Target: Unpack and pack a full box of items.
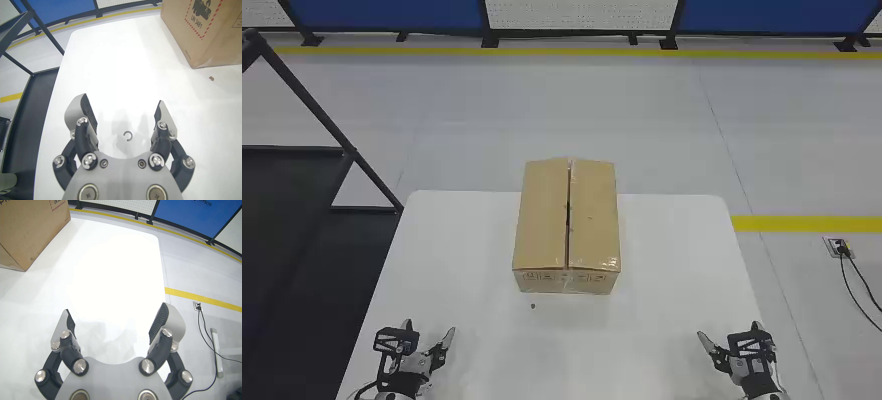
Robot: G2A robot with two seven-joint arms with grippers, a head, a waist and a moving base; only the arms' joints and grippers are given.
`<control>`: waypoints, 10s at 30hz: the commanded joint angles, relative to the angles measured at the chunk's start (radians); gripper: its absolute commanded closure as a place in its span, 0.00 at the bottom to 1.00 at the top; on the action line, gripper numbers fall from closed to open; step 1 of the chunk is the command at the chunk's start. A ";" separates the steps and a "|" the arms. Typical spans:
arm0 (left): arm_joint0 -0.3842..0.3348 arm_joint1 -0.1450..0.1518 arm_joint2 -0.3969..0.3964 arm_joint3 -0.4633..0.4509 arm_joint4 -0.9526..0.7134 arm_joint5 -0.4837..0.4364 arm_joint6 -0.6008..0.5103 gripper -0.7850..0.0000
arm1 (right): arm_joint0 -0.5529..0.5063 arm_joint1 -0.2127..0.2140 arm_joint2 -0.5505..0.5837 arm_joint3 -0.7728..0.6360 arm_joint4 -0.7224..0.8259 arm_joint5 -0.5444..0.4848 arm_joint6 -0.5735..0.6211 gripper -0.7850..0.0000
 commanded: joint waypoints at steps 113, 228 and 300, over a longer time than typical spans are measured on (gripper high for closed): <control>-0.566 -0.027 0.258 0.225 0.047 -0.148 -0.118 0.00 | 0.478 -0.101 -0.616 -0.066 -1.048 0.104 0.156 0.00; -0.563 -0.046 0.132 0.291 -0.036 -0.091 -0.046 0.00 | 0.315 -0.188 -0.359 -0.009 -1.106 0.137 -0.096 1.00; -0.742 -0.049 0.174 0.450 0.154 -0.173 -0.016 0.00 | 0.246 -0.103 -0.176 0.004 -0.901 -0.122 -0.597 0.96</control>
